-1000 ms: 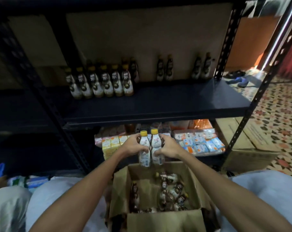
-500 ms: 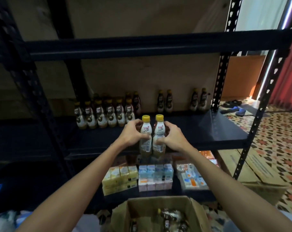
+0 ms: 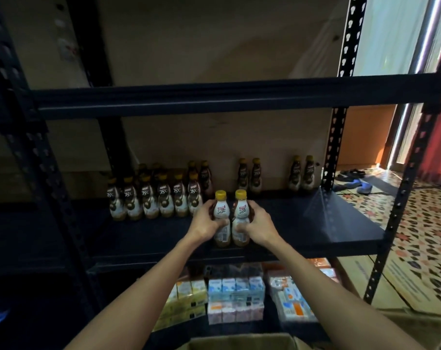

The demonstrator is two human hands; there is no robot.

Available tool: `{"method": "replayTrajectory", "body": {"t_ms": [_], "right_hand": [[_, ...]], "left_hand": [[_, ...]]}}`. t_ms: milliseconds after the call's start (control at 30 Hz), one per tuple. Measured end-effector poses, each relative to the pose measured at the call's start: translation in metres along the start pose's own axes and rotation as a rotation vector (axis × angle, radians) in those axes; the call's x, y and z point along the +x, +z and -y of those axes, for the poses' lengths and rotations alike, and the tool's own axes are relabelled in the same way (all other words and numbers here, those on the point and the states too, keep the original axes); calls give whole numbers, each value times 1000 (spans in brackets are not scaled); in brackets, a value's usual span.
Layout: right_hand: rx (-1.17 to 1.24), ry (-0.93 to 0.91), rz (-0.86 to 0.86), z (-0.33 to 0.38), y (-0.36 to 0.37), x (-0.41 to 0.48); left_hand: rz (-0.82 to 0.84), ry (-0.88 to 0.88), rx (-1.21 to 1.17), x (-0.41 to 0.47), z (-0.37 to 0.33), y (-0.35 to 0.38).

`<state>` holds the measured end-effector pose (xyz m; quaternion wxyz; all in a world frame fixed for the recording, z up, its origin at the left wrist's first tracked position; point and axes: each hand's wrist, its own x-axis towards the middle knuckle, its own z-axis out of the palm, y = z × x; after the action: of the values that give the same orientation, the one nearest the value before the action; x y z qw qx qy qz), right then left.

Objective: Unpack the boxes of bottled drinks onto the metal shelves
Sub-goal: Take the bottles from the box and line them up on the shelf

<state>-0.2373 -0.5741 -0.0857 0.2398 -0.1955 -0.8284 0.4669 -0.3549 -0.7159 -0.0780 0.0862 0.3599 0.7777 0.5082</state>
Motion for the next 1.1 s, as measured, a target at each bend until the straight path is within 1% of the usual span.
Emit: {"method": "replayTrajectory", "body": {"t_ms": [100,200,267,300,333,400,500,533,600,700,767,867,900,1033,1100], "right_hand": [[-8,-9,18,-3,1,3],[5,-61,72,6,-8,8],[29,-77,25,22,-21,16],[14,-85,-8,32,-28,19],[-20,-104,-27,41,-34,24],[-143,-155,12,56,-42,31],[-346,-175,95,62,-38,41],[-371,-165,92,59,-35,45],[-386,-131,71,54,-31,51],[-406,-120,50,52,-27,56],[-397,-126,41,51,-27,56],[-373,-134,48,48,-28,56],[-368,-133,50,48,-28,55],[-361,-126,47,47,-26,54],[-350,-115,38,48,-27,53]], "left_hand": [[7,24,26,4,3,1],[112,37,114,9,3,-9],[151,45,182,15,-3,-22],[138,59,178,19,-9,-29],[117,88,167,22,-18,-36],[133,154,187,26,-39,-46],[225,206,391,36,-59,-52],[222,202,450,38,-63,-52],[166,182,533,42,-67,-49],[62,136,533,44,-69,-46],[103,127,545,44,-71,-47],[245,117,564,42,-75,-53],[249,117,577,42,-74,-54],[106,97,571,44,-68,-49],[88,66,551,45,-68,-46]]}}
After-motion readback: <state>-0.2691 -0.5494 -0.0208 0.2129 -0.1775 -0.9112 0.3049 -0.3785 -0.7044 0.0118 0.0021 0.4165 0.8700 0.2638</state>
